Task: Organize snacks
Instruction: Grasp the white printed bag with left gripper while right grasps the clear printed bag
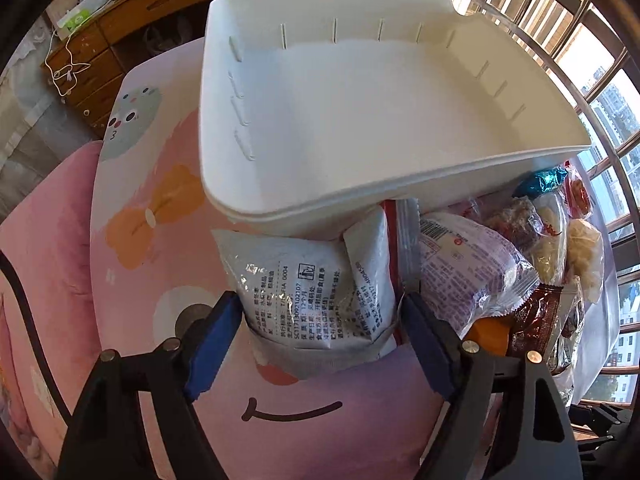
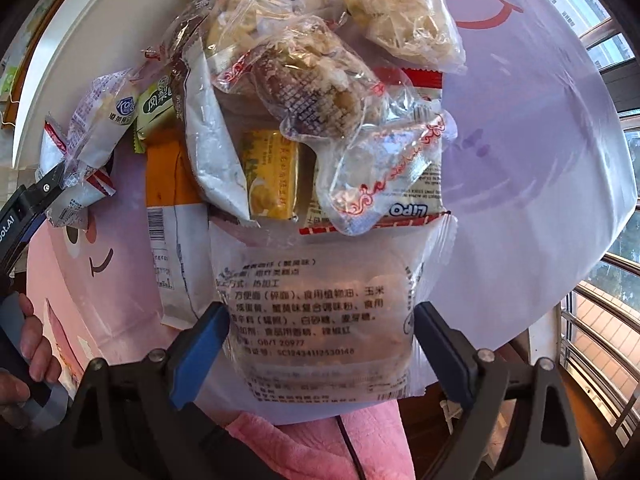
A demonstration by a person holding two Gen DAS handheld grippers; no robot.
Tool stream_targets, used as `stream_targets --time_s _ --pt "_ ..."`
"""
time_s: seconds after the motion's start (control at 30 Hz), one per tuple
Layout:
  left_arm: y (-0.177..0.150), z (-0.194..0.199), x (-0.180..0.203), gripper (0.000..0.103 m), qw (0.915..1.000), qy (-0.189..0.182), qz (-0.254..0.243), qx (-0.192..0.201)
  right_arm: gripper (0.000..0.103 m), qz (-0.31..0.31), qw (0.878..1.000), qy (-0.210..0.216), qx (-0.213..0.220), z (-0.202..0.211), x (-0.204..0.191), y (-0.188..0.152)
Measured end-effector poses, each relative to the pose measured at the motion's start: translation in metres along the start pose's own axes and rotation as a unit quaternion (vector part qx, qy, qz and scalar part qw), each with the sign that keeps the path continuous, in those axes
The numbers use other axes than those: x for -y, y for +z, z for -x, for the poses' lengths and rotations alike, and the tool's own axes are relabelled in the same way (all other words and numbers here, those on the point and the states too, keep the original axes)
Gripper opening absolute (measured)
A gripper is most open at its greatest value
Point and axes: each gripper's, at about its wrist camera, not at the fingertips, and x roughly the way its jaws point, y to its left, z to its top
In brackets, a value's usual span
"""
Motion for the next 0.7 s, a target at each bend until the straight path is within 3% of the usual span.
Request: stream_targets --time_s 0.33,0.53,0.7 --pt "0.000 0.004 0.005 0.061 1.0000 0.004 -0.007 0.002 0.078 -0.003 1.000 0.008 -0.003 0.014 0.013 0.018" --pt "-0.010 0.017 -0.002 0.060 1.0000 -0.007 0.003 0.002 0.074 -0.019 1.000 0.019 0.001 0.029 0.021 0.005" --pt "-0.023 0.044 -0.007 0.060 0.9984 -0.051 -0.012 0.023 0.074 -0.032 0.999 0.028 0.000 0.030 0.025 -0.009"
